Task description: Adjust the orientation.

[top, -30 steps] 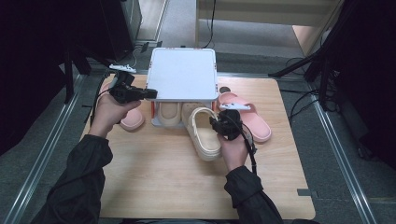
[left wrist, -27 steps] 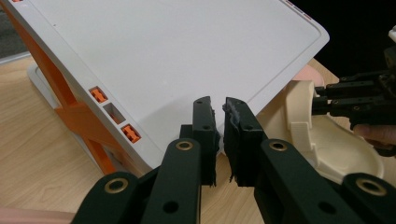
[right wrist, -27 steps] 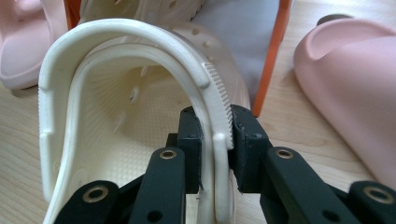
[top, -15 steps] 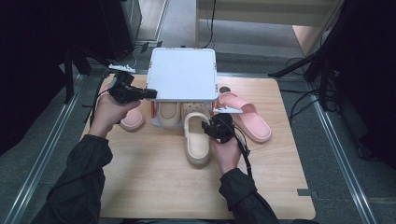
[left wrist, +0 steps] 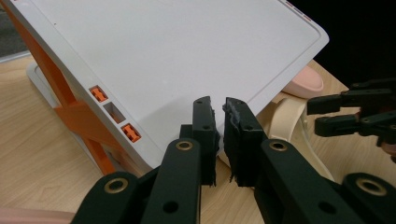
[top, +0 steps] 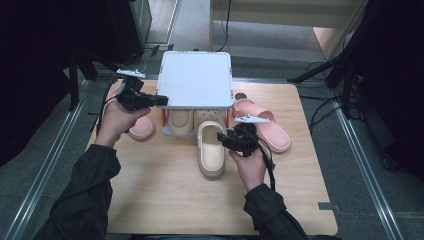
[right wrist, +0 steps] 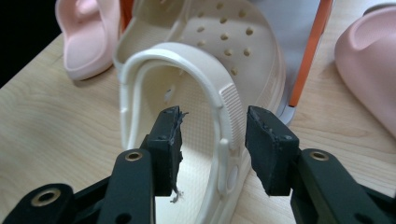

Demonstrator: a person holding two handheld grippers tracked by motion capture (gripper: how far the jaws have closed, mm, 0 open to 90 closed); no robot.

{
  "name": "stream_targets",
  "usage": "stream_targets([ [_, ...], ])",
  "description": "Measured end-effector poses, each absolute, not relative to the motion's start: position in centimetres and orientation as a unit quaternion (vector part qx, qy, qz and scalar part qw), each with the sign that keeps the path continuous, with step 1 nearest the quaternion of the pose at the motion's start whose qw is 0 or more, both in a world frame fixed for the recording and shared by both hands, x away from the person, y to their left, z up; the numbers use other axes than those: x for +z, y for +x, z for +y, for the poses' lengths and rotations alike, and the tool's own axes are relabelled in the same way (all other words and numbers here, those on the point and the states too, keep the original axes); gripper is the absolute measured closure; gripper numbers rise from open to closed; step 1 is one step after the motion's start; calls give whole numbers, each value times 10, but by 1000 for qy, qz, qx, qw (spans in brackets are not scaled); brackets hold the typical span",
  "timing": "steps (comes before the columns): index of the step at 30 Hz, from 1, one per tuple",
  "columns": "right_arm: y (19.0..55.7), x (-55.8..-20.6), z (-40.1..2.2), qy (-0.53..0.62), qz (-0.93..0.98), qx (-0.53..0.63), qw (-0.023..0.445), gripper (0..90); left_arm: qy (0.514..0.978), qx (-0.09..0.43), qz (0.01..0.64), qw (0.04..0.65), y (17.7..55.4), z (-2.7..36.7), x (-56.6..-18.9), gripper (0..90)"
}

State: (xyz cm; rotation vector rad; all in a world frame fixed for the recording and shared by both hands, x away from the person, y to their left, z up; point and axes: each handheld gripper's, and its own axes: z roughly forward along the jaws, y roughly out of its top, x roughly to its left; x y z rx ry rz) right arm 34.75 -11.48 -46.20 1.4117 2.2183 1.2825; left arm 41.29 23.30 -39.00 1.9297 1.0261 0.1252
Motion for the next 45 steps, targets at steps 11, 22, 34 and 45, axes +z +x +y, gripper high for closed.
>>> stream_targets([
  [11, 308, -461, -134, 435, 769, 461, 84, 853, 783, 51, 418, 457, 413, 232, -390, 825],
  [22, 274, -483, -131, 393, 797, 453, 76, 900, 786, 55, 417, 453, 412, 232, -389, 824],
  [34, 256, -519, -113, 369, 836, 404, 51, 884, 786, 58, 416, 453, 412, 231, -389, 821],
  [45, 268, -522, -106, 373, 833, 404, 59, 900, 786, 57, 416, 454, 412, 231, -389, 820],
])
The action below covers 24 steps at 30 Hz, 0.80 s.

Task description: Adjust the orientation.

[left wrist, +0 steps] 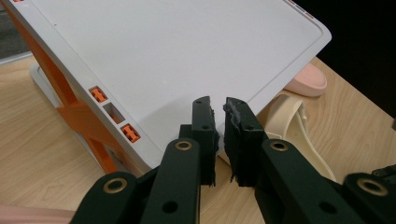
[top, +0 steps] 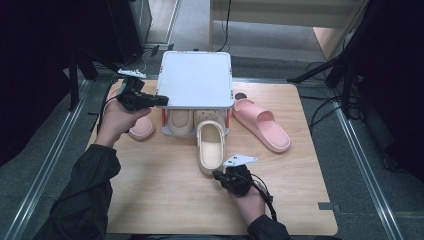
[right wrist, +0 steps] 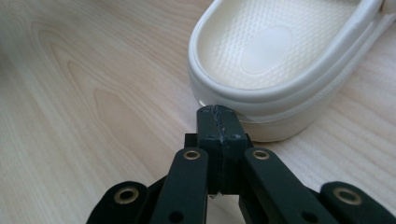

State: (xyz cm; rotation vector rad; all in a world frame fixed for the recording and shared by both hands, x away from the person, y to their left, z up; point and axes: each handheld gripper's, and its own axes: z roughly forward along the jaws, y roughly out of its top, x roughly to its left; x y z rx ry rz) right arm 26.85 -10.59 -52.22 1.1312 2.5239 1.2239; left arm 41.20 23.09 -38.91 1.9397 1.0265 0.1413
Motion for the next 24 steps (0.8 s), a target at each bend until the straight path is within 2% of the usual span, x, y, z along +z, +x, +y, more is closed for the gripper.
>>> stream_targets([
  [10, 282, -511, -96, 361, 833, 408, 95, 900, 785, 57, 417, 454, 412, 231, -389, 821],
  [24, 327, -512, -94, 396, 814, 416, 82, 900, 786, 54, 417, 454, 412, 231, -389, 821],
])
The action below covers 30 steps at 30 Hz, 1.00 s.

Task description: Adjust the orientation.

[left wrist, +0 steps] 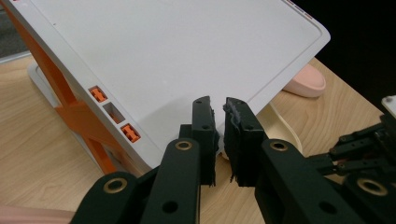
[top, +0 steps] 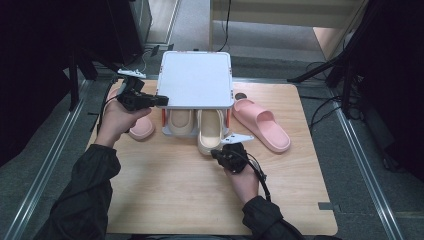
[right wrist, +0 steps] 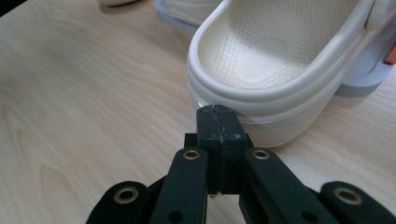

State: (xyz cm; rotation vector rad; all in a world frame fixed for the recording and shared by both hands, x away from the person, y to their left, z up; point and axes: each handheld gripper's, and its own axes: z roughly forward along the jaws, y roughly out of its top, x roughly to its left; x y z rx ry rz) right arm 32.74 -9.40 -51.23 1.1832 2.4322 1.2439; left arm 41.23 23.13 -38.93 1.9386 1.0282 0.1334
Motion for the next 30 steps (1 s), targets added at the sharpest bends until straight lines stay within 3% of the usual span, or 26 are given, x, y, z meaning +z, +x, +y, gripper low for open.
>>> stream_targets([
  [9, 363, -508, -83, 411, 807, 416, 85, 872, 785, 52, 417, 456, 412, 232, -390, 820],
  [23, 388, -510, -73, 417, 804, 413, 96, 849, 785, 57, 414, 457, 412, 232, -390, 811],
  [30, 376, -506, -79, 414, 804, 419, 78, 846, 778, 44, 420, 466, 412, 232, -389, 705],
])
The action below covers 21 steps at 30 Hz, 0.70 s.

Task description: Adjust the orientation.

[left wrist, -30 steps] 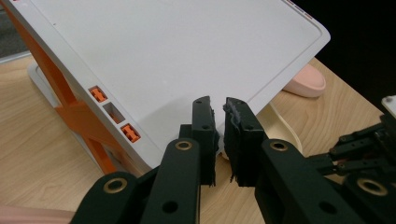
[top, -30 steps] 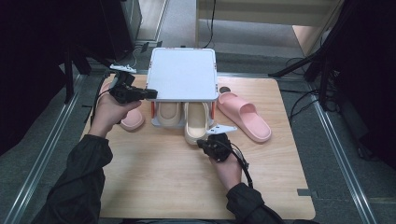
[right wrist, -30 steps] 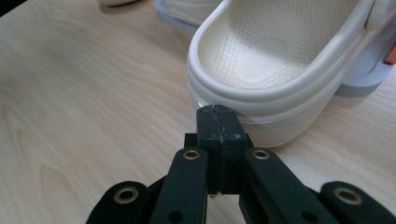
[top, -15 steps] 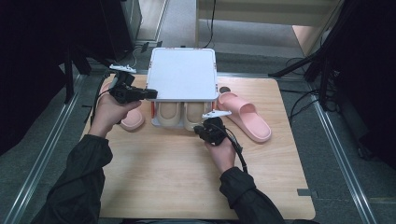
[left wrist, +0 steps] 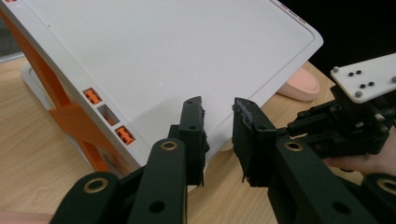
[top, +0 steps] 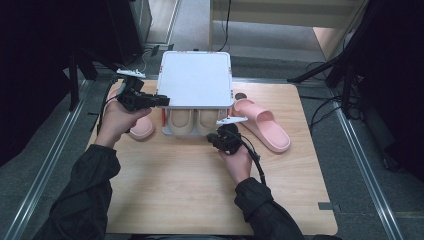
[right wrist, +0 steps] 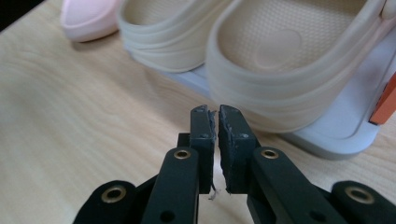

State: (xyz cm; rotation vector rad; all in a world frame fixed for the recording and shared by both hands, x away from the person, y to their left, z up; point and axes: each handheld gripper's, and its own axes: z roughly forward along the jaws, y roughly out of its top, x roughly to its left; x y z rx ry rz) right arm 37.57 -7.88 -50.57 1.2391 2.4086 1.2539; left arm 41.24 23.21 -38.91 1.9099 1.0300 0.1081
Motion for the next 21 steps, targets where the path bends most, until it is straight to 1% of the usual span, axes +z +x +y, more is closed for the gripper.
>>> stream_targets([
  [1, 370, -502, -83, 408, 804, 426, 77, 831, 778, 45, 421, 464, 412, 232, -388, 653],
  [2, 370, -502, -83, 408, 804, 426, 77, 831, 779, 46, 422, 461, 412, 232, -387, 653],
  [3, 368, -500, -85, 408, 803, 428, 74, 820, 779, 46, 425, 459, 411, 232, -386, 632],
  [5, 360, -492, -94, 398, 803, 439, 65, 781, 776, 42, 429, 460, 409, 232, -384, 529],
  [6, 360, -492, -94, 398, 803, 439, 65, 781, 774, 41, 430, 462, 408, 233, -382, 529],
  [10, 348, -483, -105, 382, 806, 449, 57, 756, 771, 47, 430, 467, 402, 236, -377, 467],
  [14, 331, -479, -120, 375, 801, 465, 49, 699, 770, 52, 433, 466, 395, 240, -374, 397],
  [21, 315, -471, -133, 353, 802, 479, 52, 649, 773, 52, 431, 463, 386, 245, -372, 385],
])
